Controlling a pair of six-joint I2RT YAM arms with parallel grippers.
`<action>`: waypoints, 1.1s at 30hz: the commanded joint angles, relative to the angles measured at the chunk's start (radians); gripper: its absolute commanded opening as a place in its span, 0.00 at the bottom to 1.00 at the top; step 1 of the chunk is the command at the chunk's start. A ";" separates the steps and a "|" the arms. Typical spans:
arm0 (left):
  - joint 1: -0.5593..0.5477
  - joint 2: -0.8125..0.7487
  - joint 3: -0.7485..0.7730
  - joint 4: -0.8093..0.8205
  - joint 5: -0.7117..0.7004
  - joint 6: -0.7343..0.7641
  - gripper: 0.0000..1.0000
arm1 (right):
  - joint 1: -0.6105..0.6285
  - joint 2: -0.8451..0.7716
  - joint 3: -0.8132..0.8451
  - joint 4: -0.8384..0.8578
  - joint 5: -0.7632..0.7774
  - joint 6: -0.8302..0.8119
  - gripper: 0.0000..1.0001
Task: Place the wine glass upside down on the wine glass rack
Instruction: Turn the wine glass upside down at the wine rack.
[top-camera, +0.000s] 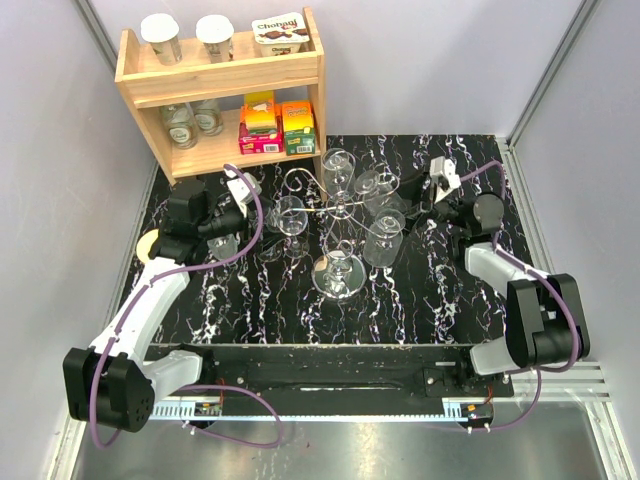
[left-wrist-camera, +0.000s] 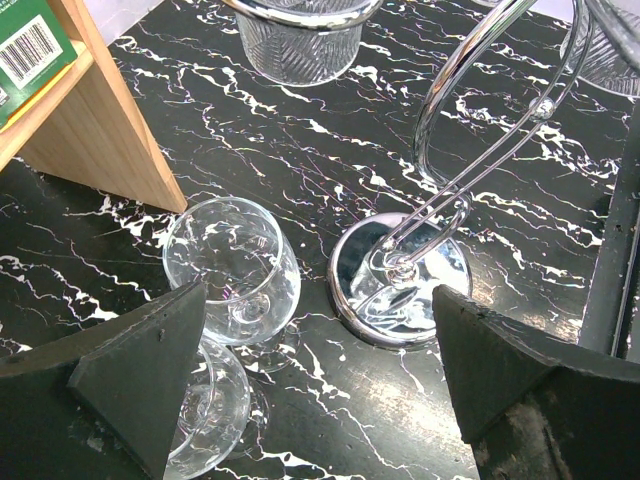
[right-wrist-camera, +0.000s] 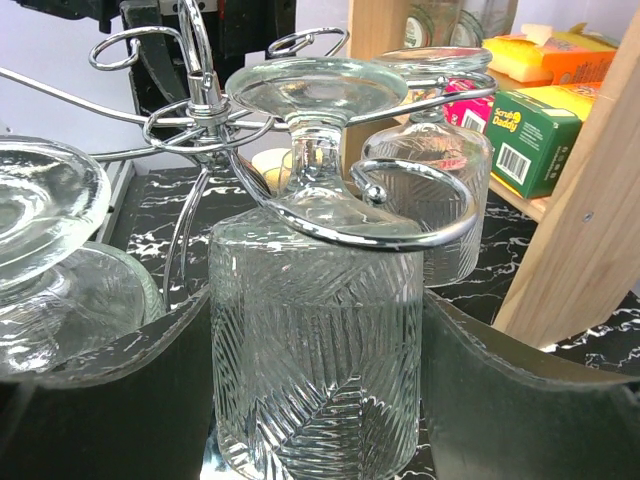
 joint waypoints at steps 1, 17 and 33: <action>0.005 0.000 0.029 0.041 0.017 0.018 0.99 | -0.017 -0.068 -0.022 0.283 0.083 -0.022 0.00; 0.005 0.000 0.022 0.041 0.021 0.027 0.99 | -0.058 -0.114 -0.081 0.290 0.163 -0.033 0.00; 0.007 -0.002 0.009 0.045 0.030 0.035 0.99 | -0.103 -0.108 -0.095 0.290 0.236 -0.033 0.00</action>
